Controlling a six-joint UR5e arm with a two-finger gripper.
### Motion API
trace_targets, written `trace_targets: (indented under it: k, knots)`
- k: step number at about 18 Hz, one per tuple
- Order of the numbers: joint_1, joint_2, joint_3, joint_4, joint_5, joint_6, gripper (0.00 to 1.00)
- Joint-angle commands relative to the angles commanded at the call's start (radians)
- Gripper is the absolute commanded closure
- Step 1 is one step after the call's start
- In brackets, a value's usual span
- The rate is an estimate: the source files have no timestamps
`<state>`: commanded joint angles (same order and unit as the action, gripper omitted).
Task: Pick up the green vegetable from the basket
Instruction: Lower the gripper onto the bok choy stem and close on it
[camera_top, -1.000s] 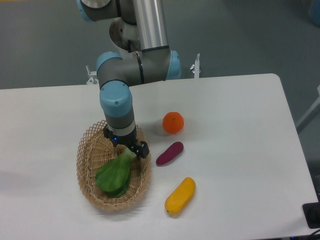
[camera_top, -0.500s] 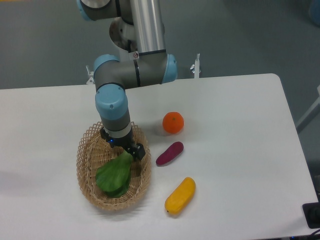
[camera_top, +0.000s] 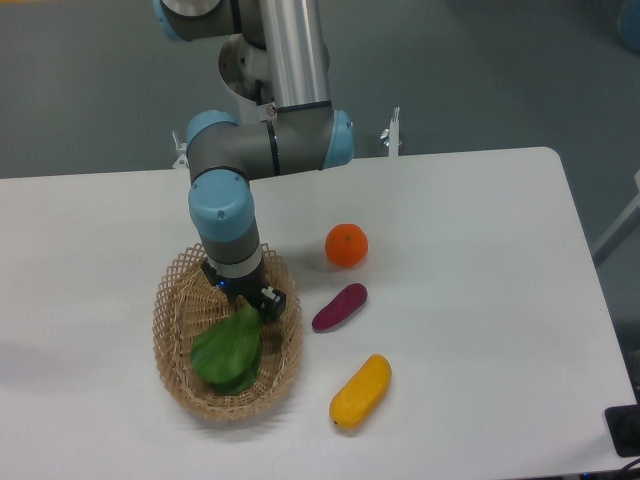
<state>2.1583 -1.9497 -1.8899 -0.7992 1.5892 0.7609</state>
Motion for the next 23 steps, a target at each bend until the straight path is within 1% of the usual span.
trace_targets:
  k: [3, 5, 9, 13, 15, 17, 20, 23]
  knots:
    - [0.000, 0.002, 0.002, 0.000, 0.000, 0.002, 0.53]
    - [0.002, 0.003, 0.002, 0.002, 0.000, 0.002, 0.56]
    - [0.002, 0.008, 0.003, 0.002, 0.000, 0.003, 0.56]
    - [0.006, 0.020, 0.021, 0.000, -0.003, 0.005, 0.58]
    - [0.009, 0.025, 0.023, 0.000, -0.003, 0.005, 0.60]
    - [0.011, 0.040, 0.025, 0.000, -0.005, 0.008, 0.61]
    - [0.023, 0.048, 0.025, -0.002, -0.008, 0.018, 0.61]
    - [0.043, 0.077, 0.026, -0.003, -0.012, 0.029, 0.61]
